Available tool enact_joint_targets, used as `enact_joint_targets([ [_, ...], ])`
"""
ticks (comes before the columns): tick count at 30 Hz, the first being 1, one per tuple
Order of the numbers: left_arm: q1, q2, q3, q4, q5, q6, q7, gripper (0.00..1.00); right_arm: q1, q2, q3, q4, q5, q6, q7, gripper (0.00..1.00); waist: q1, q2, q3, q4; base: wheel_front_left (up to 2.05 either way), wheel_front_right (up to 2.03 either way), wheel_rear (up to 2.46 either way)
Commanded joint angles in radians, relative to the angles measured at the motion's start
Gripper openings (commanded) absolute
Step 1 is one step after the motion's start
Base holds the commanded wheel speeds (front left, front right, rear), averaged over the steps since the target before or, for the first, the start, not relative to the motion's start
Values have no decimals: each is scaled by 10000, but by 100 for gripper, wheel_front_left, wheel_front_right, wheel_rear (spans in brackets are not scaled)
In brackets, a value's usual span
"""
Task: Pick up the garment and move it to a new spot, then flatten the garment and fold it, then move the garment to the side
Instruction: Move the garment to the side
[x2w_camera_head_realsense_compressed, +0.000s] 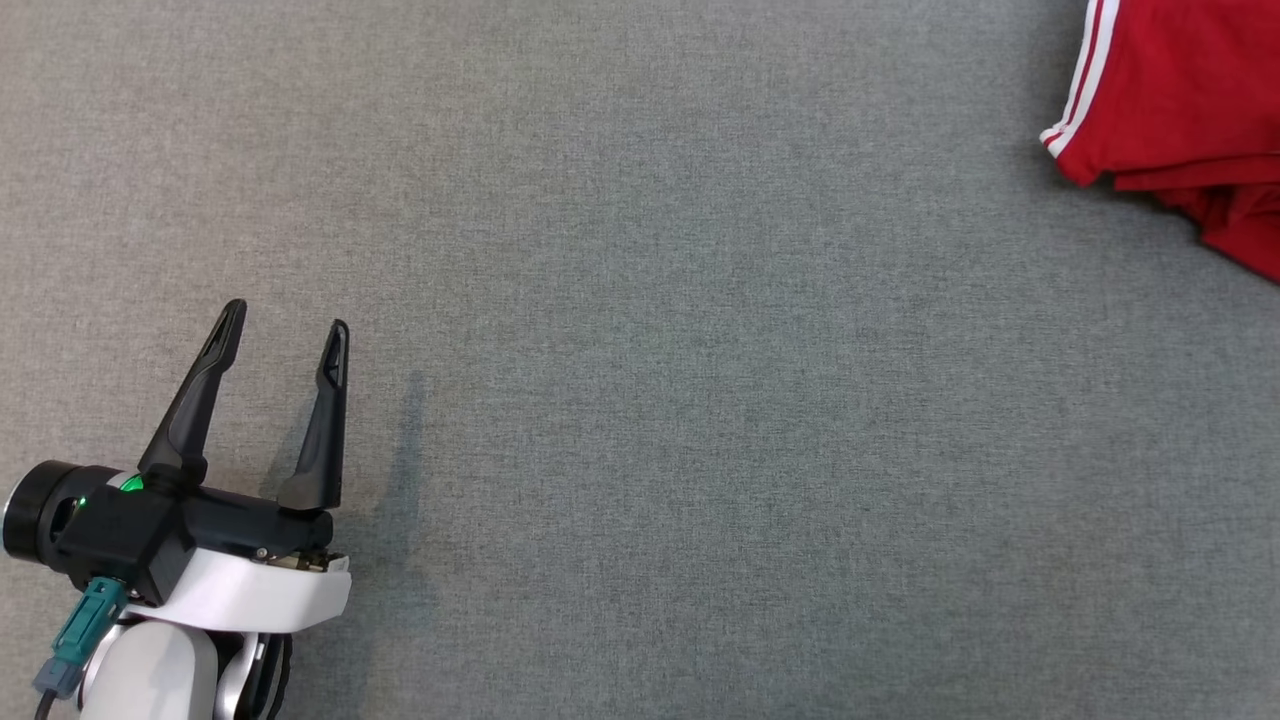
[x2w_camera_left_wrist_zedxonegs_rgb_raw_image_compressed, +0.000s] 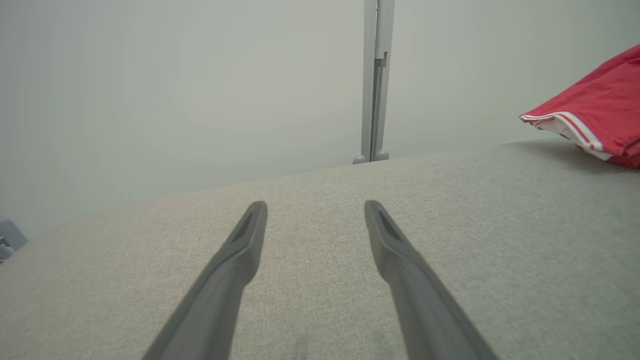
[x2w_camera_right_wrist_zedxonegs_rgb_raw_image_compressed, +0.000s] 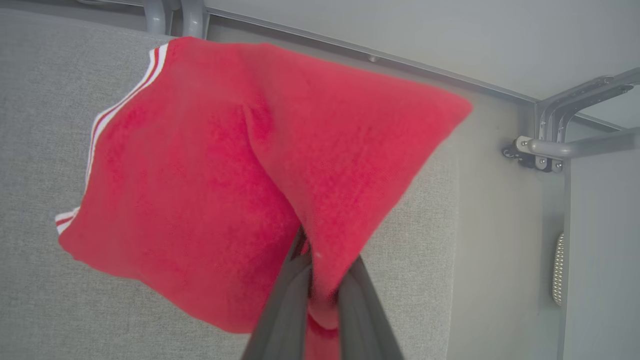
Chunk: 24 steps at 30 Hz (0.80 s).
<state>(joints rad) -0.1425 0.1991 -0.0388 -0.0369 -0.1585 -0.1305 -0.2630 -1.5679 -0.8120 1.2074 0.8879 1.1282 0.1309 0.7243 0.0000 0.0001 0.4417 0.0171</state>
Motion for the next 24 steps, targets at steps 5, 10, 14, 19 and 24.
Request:
enact_joint_targets([
  [5,-208,51,-27,18,-27,-3,-3,100,179,109,40,295,-525,-3,-130,46,0,-1,117,89,0,0,0],
  [10,-244,45,7,78,-42,-3,-3,100,279,246,-24,563,-686,-3,143,100,0,-1,113,143,0,0,0],
  [14,-238,0,52,129,-36,-3,-3,100,261,464,-136,752,-774,-3,355,100,0,-1,7,145,0,0,0],
  [19,-154,-99,83,214,-25,-3,-3,100,431,601,-438,571,-739,-3,-324,100,0,-1,-329,150,0,0,0],
  [24,69,-191,173,310,28,-3,-3,100,1091,749,-861,-88,-515,-3,-2274,100,0,-1,-849,121,0,0,0],
])
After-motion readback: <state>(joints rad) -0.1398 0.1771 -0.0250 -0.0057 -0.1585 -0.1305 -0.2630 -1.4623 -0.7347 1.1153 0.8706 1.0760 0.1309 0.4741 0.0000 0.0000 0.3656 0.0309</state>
